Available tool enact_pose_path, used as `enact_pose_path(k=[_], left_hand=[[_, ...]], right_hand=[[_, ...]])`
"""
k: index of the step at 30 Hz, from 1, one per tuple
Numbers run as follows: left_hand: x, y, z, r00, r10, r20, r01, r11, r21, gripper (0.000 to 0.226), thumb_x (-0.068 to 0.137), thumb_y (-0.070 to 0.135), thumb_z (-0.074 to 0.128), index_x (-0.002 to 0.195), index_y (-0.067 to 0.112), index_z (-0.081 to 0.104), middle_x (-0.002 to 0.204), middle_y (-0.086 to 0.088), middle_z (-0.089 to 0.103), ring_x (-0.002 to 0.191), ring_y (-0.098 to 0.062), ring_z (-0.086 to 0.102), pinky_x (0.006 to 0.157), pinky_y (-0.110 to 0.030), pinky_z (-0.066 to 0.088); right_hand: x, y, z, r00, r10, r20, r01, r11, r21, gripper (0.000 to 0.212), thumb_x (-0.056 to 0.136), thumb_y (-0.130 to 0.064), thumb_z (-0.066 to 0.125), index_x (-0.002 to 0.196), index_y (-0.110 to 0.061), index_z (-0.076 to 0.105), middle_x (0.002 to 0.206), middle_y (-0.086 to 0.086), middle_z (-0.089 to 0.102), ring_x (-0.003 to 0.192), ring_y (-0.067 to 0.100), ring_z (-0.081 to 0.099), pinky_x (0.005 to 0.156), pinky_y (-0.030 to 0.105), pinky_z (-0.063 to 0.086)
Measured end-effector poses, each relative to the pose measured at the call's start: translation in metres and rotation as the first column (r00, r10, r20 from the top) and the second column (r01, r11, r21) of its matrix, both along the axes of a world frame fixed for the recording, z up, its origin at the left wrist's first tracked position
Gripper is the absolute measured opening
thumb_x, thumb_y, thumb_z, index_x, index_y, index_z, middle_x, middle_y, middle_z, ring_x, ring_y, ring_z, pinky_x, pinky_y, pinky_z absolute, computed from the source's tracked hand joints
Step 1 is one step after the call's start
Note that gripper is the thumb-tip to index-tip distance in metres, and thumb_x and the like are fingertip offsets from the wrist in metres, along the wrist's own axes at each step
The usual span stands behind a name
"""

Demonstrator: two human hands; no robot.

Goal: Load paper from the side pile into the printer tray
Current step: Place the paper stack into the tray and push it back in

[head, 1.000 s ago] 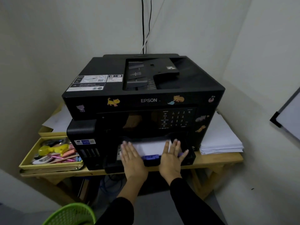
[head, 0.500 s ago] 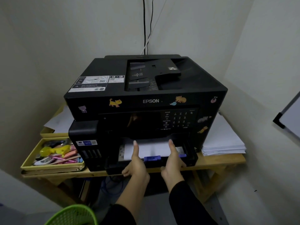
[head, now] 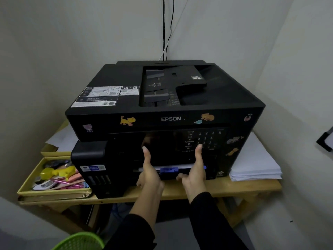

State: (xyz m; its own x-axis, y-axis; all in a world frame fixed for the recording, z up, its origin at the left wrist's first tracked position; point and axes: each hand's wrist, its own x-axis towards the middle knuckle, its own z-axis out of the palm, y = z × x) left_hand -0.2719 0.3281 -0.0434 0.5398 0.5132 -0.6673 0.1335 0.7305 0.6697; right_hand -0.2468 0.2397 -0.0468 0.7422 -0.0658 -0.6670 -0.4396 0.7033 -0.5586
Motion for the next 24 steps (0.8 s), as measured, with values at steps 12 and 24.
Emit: enact_pose_path(k=[12,24], left_hand=[[0.013,0.003,-0.012,0.991,0.019,0.136,-0.019,1.0,0.003,0.102,0.046,0.075,0.068,0.119,0.005,0.055,0.097,-0.001,0.065,0.098,-0.02,0.062,0.088,-0.031,0.047],[0.016,0.005,-0.018,0.975,-0.071,0.209,0.069,0.997,0.016,0.129,0.046,0.075,0.063,0.148,0.007,0.021,0.142,-0.012,0.046,0.133,-0.027,0.041,0.116,-0.041,0.028]], right_hand=[[0.017,0.001,-0.005,0.994,-0.028,0.107,0.02,0.997,0.07,0.122,0.044,-0.057,0.08,0.145,-0.018,0.024,0.135,0.012,0.048,0.121,0.034,0.05,0.076,0.041,0.053],[0.024,0.001,-0.023,0.99,0.041,0.134,-0.041,0.999,-0.001,0.134,0.043,-0.067,0.072,0.151,-0.025,0.005,0.149,0.013,0.033,0.137,0.035,0.031,0.111,0.057,0.029]])
